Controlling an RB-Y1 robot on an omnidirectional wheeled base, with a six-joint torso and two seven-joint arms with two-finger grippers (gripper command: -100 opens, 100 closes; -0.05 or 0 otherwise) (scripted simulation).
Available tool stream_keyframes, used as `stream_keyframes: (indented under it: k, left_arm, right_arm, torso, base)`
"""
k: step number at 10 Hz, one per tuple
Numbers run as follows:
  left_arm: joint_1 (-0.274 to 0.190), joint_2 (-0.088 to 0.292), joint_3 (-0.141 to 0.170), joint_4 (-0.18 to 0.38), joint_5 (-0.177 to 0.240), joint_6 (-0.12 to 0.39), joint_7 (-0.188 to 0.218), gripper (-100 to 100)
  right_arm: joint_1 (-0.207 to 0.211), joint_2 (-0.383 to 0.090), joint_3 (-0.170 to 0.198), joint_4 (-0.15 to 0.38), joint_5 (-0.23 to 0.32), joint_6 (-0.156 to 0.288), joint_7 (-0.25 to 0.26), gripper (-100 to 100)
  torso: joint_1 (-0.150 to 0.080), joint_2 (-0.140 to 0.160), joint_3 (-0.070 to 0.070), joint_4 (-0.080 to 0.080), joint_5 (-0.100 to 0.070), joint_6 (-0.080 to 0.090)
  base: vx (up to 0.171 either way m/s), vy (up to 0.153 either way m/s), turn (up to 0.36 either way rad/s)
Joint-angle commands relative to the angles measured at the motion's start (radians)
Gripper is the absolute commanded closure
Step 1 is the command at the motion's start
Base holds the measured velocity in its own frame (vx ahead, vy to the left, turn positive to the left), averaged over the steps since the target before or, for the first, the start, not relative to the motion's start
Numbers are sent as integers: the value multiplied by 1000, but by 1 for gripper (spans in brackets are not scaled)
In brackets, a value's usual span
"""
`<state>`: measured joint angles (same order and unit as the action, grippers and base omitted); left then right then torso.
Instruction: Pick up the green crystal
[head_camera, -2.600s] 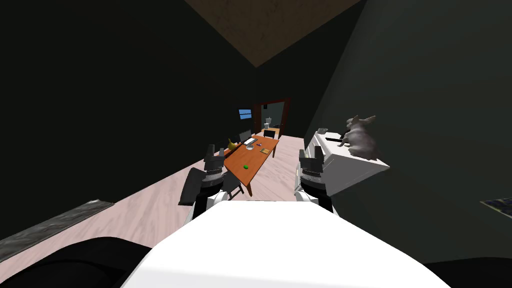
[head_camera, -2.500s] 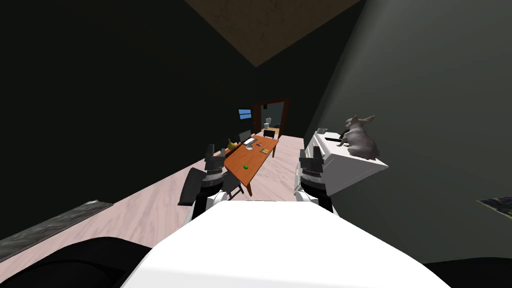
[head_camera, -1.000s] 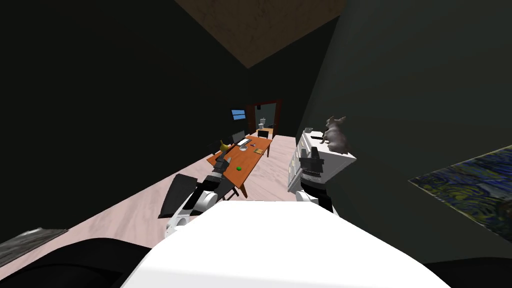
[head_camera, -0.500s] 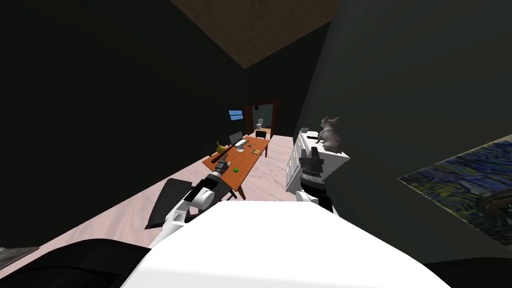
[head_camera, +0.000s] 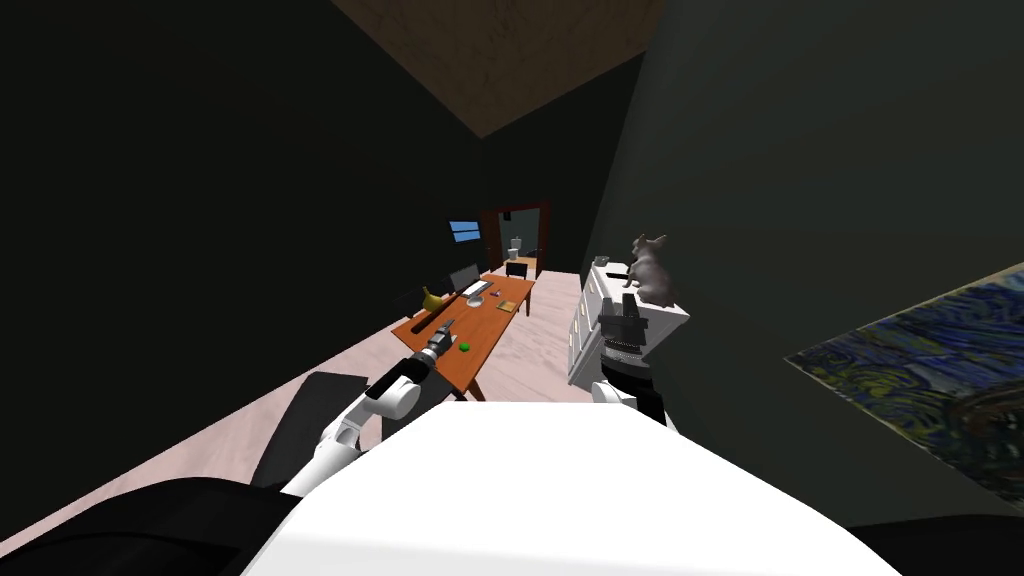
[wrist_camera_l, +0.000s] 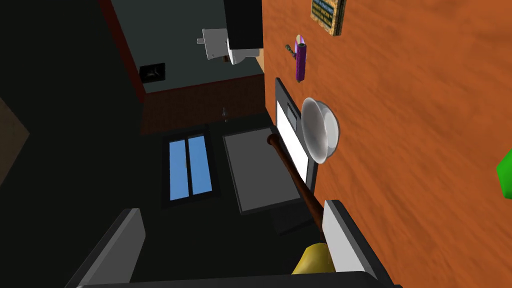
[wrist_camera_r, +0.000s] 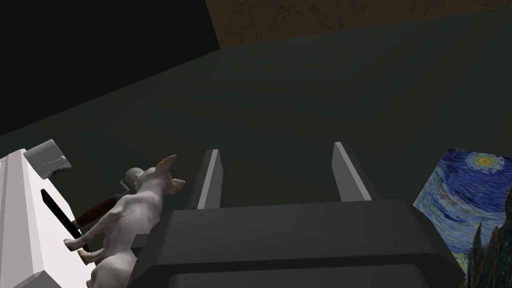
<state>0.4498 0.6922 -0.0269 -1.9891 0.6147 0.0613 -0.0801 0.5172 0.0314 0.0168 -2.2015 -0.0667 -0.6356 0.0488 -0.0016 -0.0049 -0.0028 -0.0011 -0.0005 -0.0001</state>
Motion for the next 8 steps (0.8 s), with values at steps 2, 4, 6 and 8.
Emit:
stream_keyframes:
  k: [2, 4, 6, 8]
  left_arm:
    - [-17, 48, 8, 65, 65, 68, -18, -100]
    - [-18, 80, 10, 109, 104, 116, -31, -100]
    - [-19, 110, 13, 155, 143, 173, -45, -100]
    - [-19, 138, 15, 201, 181, 216, -60, -100]
  right_arm:
    - [0, 0, 0, 0, 0, 0, 0, 0]
    - [0, 0, 0, 0, 0, 0, 0, 0]
    - [0, 0, 0, 0, 0, 0, 0, 0]
    - [0, 0, 0, 0, 0, 0, 0, 0]
  torso:
    - [0, 1, 1, 0, 0, 0]
    - [0, 1, 0, 0, 0, 0]
    - [-1, 1, 0, 0, 0, 0]
    - [0, -2, -1, 0, 0, 0]
  base:
    - [58, -25, -57]
    - [70, -27, -79]
    - [69, -33, -74]
    - [114, -29, -96]
